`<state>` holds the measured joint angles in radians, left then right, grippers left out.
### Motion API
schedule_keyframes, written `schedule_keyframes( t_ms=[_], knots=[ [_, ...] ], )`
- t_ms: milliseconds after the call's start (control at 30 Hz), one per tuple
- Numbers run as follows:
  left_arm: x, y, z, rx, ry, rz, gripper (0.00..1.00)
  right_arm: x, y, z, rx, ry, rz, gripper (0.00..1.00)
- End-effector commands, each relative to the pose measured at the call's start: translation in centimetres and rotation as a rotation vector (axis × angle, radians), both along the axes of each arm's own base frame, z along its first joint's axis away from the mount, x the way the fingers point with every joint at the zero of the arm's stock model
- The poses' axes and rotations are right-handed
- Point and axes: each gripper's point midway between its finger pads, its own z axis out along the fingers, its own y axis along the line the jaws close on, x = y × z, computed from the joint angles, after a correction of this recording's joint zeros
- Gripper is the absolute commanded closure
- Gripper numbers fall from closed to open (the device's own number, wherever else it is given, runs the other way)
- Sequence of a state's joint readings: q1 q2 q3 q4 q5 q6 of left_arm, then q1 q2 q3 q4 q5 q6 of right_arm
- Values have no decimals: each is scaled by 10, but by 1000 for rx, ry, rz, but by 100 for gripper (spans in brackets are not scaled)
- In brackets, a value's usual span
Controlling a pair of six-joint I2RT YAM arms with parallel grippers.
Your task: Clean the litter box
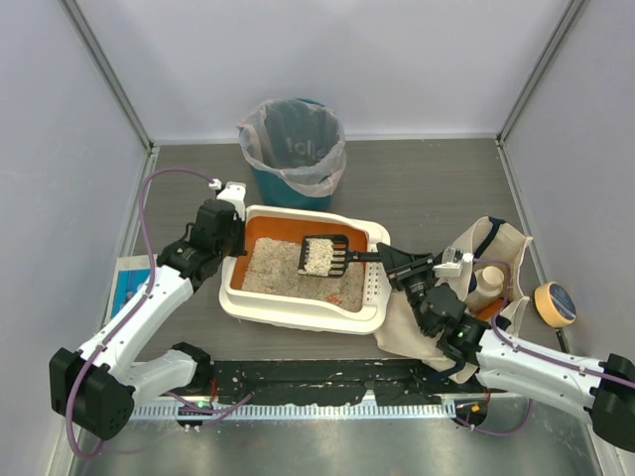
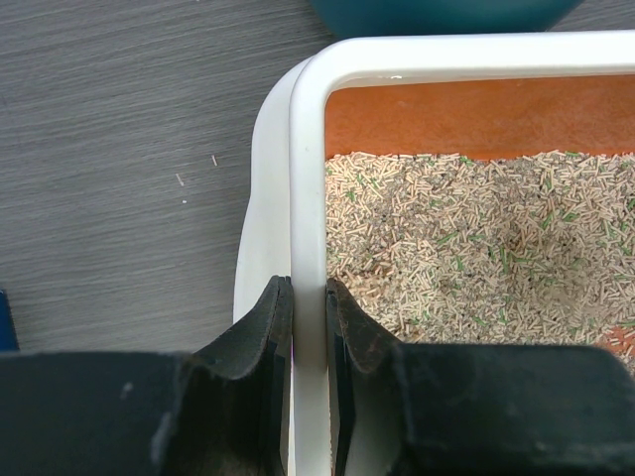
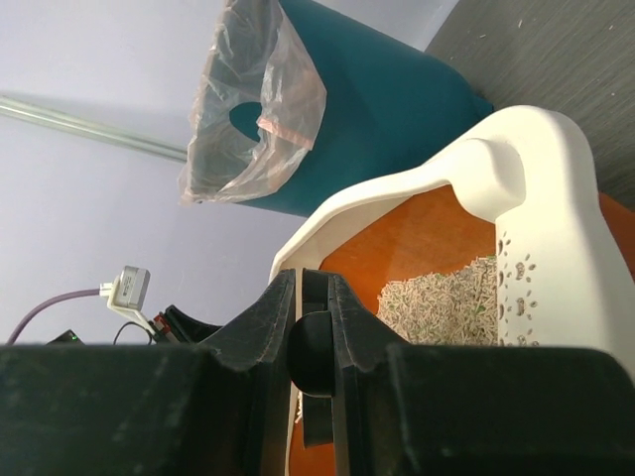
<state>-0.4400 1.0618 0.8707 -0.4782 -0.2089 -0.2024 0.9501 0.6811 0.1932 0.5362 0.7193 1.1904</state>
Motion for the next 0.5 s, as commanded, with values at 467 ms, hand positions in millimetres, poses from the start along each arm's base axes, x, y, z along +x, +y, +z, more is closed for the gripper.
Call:
schedule_keyframes(
  t_ms=[467],
  knots=[
    [-8, -18, 4, -52, -1, -81, 100, 5, -7, 36, 126, -110, -13, 99]
  ],
)
